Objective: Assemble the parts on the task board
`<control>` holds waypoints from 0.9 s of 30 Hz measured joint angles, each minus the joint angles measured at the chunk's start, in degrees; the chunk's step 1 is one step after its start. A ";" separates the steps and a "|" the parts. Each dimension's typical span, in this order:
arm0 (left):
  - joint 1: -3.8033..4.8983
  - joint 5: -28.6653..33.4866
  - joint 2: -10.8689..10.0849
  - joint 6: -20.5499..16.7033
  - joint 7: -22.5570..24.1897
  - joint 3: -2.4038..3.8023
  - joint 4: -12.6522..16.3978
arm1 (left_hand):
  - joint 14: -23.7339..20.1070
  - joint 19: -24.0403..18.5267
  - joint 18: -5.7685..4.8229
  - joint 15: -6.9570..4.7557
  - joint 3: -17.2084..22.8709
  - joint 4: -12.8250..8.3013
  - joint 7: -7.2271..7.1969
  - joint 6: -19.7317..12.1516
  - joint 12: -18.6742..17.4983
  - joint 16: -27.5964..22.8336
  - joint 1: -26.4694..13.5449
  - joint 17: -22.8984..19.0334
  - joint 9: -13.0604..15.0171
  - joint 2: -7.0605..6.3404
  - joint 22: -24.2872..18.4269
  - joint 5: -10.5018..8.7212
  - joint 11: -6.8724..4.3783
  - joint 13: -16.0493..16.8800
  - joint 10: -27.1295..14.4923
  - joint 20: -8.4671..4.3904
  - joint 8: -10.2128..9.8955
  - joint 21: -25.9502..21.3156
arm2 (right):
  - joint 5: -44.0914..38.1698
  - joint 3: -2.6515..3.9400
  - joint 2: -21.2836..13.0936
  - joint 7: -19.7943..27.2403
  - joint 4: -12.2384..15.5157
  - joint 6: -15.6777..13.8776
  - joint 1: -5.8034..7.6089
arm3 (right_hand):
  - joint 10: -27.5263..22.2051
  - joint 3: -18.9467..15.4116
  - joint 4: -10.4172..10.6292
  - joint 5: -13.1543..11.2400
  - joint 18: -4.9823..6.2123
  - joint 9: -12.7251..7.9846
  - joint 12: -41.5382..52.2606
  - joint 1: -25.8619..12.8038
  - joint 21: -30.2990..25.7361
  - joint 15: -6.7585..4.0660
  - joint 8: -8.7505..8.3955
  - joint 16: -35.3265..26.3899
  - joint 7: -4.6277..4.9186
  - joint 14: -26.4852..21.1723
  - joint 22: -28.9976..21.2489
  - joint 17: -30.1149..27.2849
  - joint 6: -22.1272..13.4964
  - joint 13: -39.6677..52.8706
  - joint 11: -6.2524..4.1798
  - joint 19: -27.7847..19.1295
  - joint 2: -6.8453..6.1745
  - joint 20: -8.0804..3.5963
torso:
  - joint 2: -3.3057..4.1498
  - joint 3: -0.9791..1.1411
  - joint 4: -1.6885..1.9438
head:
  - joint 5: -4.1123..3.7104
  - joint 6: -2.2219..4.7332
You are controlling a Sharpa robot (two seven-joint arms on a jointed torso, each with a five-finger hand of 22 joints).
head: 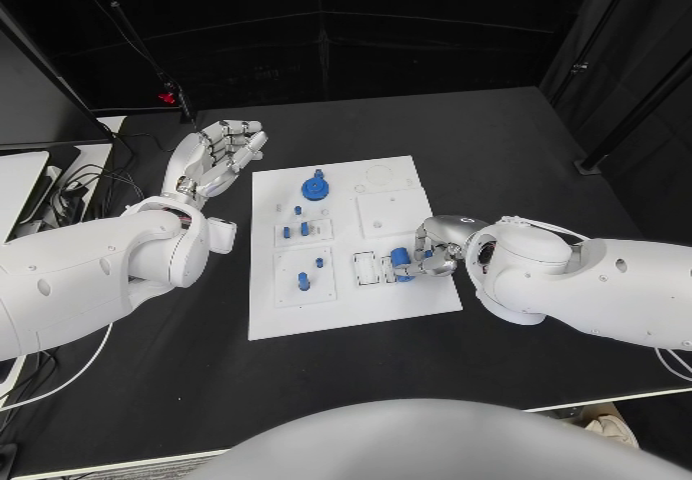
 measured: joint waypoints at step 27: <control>-0.03 0.00 -0.06 0.20 0.00 0.00 0.00 | 0.00 0.00 0.00 0.00 -0.13 -0.14 0.00 0.00 0.00 0.23 0.00 -0.06 0.01 0.00 -0.07 0.00 0.00 0.00 0.00 0.00 0.00 0.00 | 0.72 0.48 3.55 -0.36 -3.42 1.03 -0.23 | 0.00 0.03 -0.04 0.50 0.00 6.58 0.00 0.69 0.00 0.00 -0.66 0.00 0.20 0.00 0.00 -0.01 0.14 0.00 0.00 0.00 2.19 0.00 | 0.02 -0.02 -0.07 | -0.23 0.00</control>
